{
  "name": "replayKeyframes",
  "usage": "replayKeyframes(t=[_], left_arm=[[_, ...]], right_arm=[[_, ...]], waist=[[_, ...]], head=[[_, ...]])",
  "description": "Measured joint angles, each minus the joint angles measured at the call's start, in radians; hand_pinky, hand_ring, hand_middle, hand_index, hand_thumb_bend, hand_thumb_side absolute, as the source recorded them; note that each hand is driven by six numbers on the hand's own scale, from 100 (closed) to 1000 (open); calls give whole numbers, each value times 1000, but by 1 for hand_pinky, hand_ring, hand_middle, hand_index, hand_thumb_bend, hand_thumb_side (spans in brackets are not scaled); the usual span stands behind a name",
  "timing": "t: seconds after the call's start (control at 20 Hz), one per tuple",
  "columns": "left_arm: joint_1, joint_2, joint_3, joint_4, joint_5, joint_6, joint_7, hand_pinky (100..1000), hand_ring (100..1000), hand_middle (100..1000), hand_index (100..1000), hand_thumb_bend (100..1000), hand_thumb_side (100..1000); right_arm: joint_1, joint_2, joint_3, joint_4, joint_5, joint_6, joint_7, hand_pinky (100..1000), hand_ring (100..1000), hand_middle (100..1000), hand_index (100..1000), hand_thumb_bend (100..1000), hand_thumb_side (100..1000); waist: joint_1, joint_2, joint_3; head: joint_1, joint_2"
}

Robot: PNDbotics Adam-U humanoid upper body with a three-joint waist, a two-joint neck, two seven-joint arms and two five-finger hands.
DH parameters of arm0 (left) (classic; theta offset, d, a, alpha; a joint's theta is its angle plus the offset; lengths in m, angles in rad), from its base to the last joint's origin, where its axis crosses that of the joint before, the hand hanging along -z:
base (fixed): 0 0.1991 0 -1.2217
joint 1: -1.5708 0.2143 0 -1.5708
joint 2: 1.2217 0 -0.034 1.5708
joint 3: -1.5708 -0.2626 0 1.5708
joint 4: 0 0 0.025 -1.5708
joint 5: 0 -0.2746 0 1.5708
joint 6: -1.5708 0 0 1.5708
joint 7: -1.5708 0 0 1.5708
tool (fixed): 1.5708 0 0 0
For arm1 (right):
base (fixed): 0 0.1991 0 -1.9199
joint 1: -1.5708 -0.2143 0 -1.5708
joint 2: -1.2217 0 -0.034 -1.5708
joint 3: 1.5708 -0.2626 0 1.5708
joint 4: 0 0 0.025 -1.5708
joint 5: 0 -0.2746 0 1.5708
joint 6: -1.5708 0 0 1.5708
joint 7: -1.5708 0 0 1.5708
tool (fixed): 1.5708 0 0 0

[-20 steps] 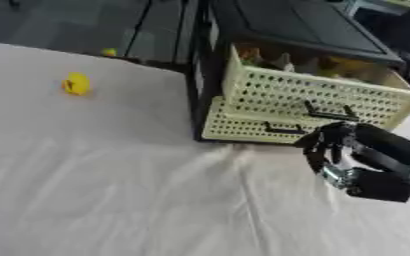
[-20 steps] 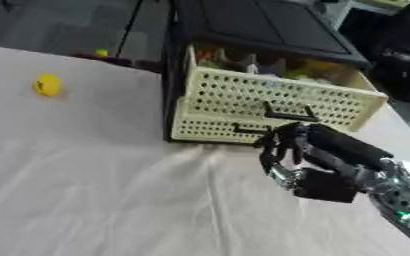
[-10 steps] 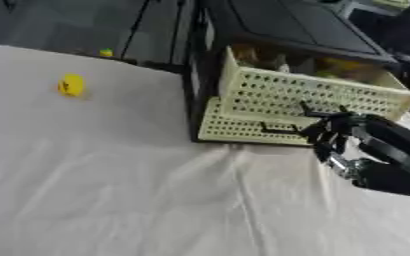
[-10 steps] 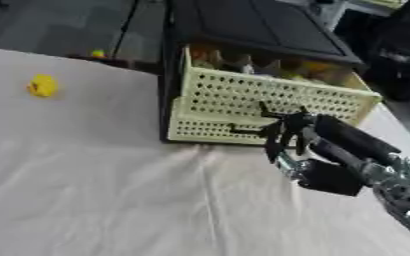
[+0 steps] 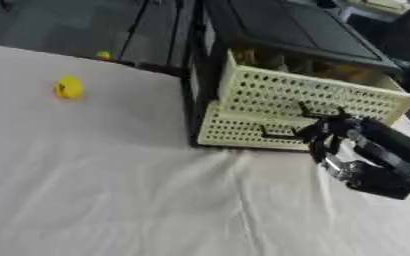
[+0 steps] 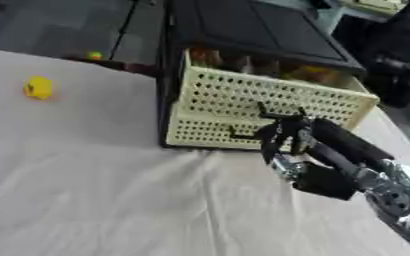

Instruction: Pick up objects from table and place into drawer.

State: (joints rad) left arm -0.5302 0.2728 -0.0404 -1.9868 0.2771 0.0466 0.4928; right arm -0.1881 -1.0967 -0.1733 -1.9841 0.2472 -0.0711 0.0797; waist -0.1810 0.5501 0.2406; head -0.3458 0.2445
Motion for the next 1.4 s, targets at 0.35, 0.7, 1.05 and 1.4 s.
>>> replayKeyframes(t=[0.35,0.7,1.05,1.4], left_arm=[[-7,0,-6,0,-3,0,-10,629,544,789,830,128,798],[-9,-1,-12,0,-5,3,-22,631,547,789,833,127,801],[-15,-9,-12,0,-5,4,-29,634,548,789,833,126,803],[-15,-9,-12,0,-5,6,-33,637,550,789,832,126,803]], right_arm=[[1,0,-13,7,-18,-23,-51,470,515,562,774,100,1000],[3,0,-13,12,-38,-72,-99,655,736,718,845,100,1000],[4,0,-11,12,-58,-114,-73,717,843,855,934,100,1000],[11,0,-11,11,-75,-136,-58,730,884,912,968,100,1000]], waist=[[-4,5,11],[-4,6,13],[-3,16,18],[-2,16,14]], head=[[-9,-8],[-13,-11],[-15,-18],[-15,-18]])
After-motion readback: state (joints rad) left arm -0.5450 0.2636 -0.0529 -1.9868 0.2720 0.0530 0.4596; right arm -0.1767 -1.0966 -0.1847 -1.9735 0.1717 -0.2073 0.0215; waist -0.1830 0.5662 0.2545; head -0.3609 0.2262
